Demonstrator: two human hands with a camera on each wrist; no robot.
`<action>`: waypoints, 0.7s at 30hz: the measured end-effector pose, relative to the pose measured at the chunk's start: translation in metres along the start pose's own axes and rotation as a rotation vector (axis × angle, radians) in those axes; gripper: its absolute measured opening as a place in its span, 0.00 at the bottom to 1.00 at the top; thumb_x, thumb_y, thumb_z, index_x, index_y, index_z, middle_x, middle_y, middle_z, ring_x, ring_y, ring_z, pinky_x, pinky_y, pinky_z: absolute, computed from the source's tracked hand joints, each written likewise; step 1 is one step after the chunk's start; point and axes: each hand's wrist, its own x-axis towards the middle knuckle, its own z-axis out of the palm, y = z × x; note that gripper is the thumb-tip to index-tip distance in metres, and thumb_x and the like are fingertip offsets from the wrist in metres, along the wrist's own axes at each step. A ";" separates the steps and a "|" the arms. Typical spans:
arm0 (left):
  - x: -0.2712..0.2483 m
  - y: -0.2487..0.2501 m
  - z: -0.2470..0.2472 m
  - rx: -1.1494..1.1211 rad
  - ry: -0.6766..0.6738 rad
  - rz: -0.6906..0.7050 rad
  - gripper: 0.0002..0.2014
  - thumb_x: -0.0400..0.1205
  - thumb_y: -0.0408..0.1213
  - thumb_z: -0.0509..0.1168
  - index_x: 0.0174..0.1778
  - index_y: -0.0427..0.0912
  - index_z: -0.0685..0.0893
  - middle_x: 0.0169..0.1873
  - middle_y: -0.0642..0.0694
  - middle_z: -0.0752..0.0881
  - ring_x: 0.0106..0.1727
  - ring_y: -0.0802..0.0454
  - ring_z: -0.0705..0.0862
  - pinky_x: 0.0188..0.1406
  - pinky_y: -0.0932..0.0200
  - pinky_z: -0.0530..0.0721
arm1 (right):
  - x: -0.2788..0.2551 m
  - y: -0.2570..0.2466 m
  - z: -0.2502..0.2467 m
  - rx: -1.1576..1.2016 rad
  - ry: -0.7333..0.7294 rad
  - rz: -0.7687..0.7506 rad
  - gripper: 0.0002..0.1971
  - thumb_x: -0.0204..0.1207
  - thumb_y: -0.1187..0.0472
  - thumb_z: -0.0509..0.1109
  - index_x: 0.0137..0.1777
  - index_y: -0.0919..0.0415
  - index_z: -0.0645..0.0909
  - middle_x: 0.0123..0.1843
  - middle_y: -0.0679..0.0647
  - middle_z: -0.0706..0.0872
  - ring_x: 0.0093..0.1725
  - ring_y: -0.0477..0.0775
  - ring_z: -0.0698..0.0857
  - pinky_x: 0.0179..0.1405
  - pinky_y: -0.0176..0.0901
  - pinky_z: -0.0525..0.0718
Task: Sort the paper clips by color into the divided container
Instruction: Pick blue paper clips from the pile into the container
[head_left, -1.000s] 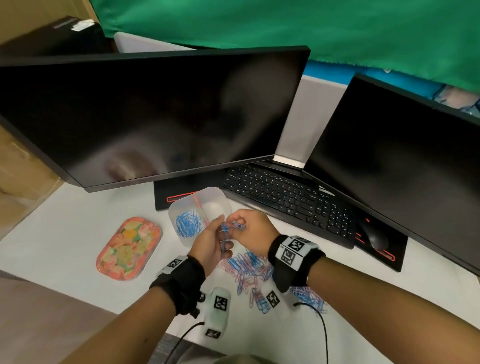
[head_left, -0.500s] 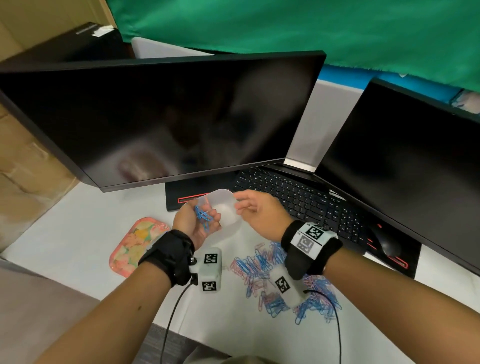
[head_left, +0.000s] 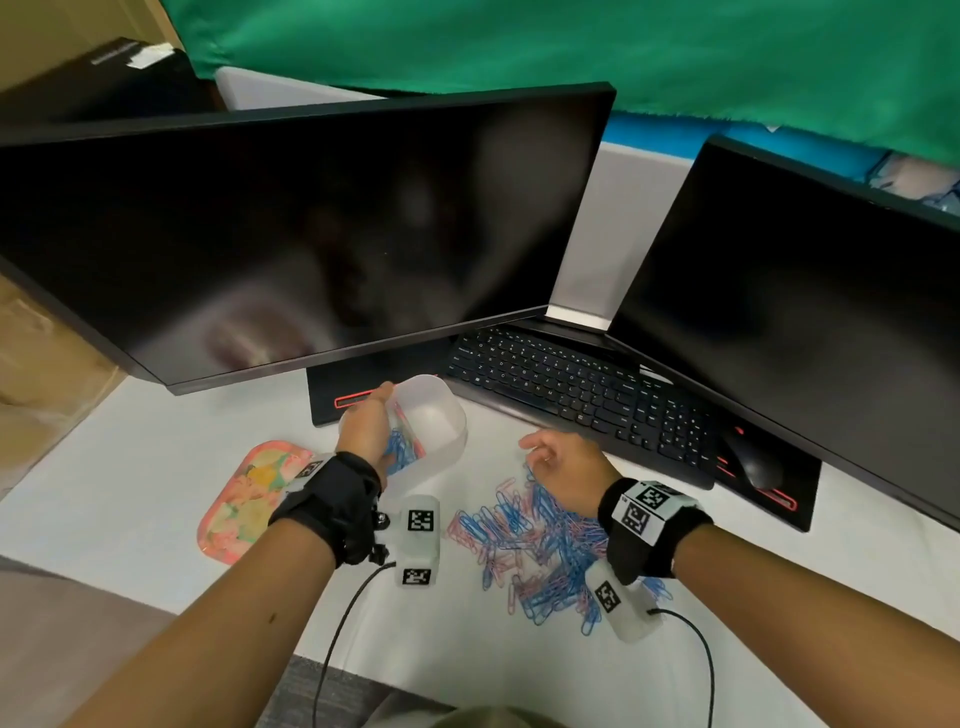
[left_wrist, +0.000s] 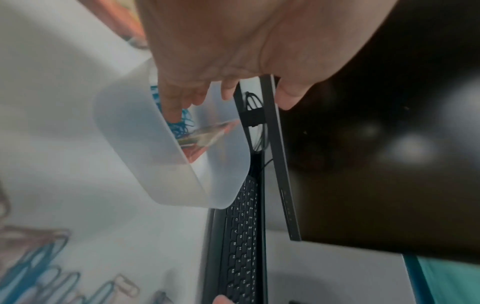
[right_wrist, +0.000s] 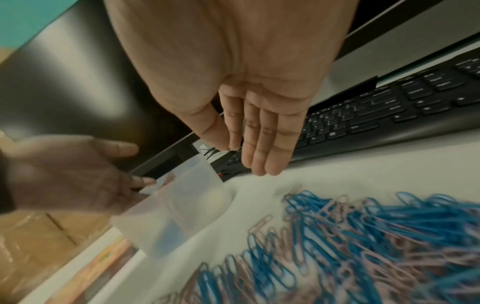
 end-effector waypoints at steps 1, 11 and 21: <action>0.003 -0.003 0.000 0.097 0.013 0.086 0.12 0.84 0.46 0.62 0.60 0.46 0.74 0.56 0.43 0.77 0.54 0.45 0.77 0.59 0.52 0.75 | 0.000 0.004 0.003 -0.025 -0.009 0.000 0.16 0.80 0.67 0.59 0.62 0.54 0.82 0.57 0.51 0.86 0.50 0.48 0.86 0.41 0.25 0.79; 0.005 -0.074 0.012 1.346 -0.455 0.779 0.10 0.79 0.34 0.64 0.53 0.49 0.86 0.49 0.51 0.83 0.48 0.53 0.83 0.48 0.64 0.79 | -0.001 0.022 0.039 -0.515 -0.191 -0.162 0.18 0.76 0.68 0.62 0.63 0.53 0.82 0.57 0.52 0.81 0.56 0.56 0.82 0.56 0.47 0.83; 0.018 -0.112 0.007 1.757 -0.526 0.793 0.13 0.80 0.34 0.59 0.56 0.48 0.85 0.57 0.46 0.82 0.60 0.45 0.80 0.56 0.51 0.82 | 0.004 0.040 0.040 -0.594 -0.136 -0.266 0.08 0.76 0.66 0.64 0.48 0.59 0.85 0.49 0.55 0.81 0.51 0.58 0.81 0.47 0.49 0.83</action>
